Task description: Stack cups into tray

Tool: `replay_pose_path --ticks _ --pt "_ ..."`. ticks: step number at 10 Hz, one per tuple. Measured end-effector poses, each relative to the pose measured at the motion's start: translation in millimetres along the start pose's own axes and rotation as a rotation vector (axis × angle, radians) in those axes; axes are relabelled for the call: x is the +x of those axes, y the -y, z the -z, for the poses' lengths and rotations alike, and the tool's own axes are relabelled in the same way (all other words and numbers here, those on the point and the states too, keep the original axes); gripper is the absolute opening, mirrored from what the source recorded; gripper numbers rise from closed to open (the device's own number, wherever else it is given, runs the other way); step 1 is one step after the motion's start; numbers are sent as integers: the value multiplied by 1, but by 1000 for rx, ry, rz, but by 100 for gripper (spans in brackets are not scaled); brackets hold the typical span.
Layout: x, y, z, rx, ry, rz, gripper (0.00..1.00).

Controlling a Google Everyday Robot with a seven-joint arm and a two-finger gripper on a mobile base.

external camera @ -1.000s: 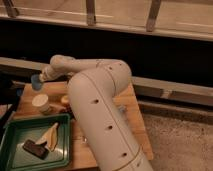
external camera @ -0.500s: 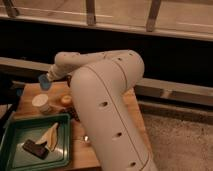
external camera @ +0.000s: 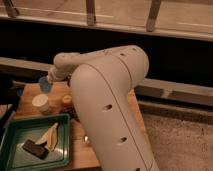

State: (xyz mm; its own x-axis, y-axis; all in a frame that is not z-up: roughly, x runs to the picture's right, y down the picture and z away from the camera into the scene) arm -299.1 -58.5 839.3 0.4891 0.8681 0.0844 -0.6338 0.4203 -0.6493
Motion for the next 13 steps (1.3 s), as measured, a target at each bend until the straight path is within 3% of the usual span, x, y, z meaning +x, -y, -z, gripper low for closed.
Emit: replay_pose_path --ticks 7,12,13 --pt "15 -38 6 -78 -16 -2 2" --pt "13 -54 -6 -135 -17 -8 52" --pt "13 -56 -9 -142 -18 -10 58"
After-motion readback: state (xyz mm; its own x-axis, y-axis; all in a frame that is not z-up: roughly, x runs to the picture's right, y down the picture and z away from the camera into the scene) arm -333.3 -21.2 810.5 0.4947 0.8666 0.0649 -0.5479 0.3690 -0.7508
